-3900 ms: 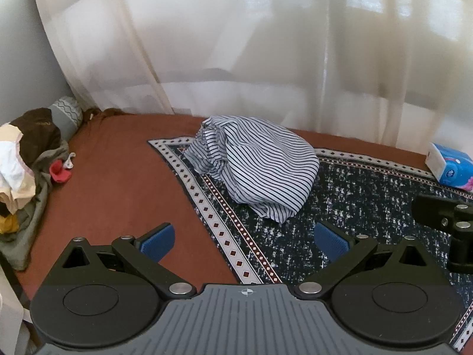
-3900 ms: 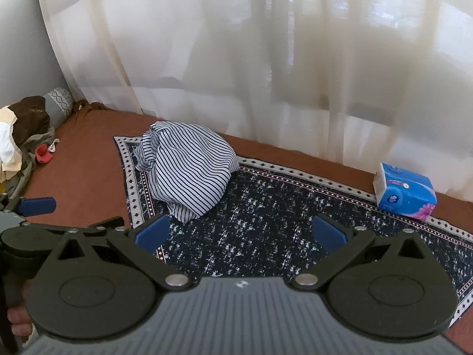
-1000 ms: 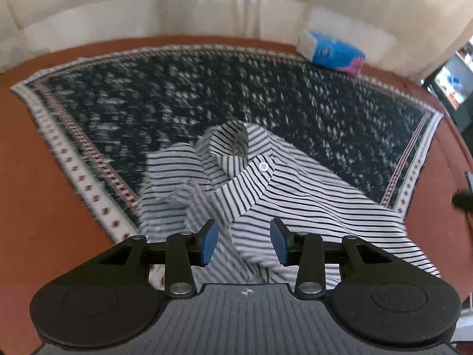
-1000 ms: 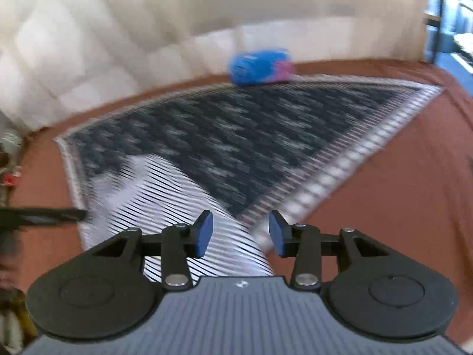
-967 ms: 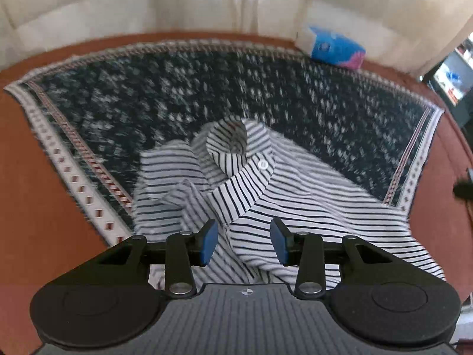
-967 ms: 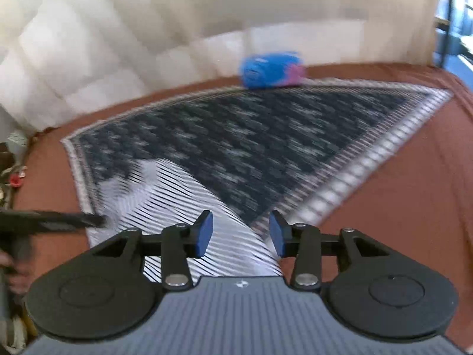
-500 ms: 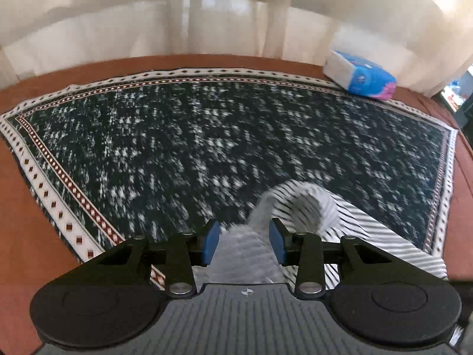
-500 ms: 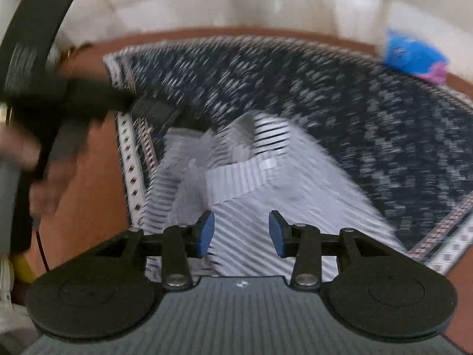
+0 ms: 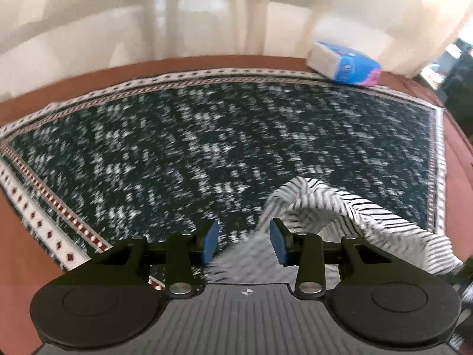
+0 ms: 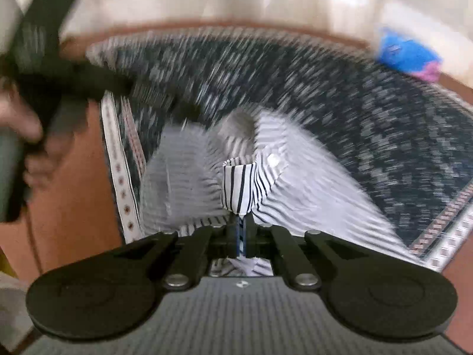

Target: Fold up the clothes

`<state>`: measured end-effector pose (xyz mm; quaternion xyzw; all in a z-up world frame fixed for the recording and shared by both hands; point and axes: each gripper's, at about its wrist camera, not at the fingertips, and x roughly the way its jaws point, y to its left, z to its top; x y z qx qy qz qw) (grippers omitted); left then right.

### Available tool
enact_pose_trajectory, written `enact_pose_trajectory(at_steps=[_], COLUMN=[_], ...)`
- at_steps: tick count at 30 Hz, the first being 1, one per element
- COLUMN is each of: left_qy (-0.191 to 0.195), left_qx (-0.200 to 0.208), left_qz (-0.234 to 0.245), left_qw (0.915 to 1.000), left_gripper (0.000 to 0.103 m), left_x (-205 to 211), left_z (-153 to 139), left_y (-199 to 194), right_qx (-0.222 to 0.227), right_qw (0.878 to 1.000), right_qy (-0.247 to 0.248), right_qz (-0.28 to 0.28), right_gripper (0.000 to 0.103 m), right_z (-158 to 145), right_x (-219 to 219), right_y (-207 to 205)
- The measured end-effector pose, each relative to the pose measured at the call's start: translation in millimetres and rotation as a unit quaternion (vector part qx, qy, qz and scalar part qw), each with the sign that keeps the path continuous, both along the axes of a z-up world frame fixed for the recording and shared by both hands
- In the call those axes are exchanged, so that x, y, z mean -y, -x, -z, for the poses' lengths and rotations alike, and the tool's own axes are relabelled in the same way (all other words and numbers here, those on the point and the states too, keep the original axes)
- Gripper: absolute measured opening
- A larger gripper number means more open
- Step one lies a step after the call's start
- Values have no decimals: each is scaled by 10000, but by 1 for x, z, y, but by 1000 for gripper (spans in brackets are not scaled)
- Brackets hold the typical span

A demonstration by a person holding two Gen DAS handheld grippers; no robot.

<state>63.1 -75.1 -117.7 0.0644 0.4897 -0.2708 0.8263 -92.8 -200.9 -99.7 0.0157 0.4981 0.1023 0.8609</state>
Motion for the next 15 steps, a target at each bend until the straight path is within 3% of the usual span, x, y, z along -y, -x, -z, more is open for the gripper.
enact_pose_trajectory(at_steps=[7, 15], left_qy=[48, 97], left_qx=[245, 525], left_qz=[1233, 2604], left_qw=[9921, 9640], left_gripper=[62, 66], left_x=[26, 56], left_z=[0, 0], left_y=[18, 39], right_qx=[627, 1017], right_qw=[9950, 9862], right_qy=[-36, 48], right_qz=[771, 1309], right_gripper=[2, 2], right_z=[-66, -89], right_x=[58, 96], right_y=[6, -2])
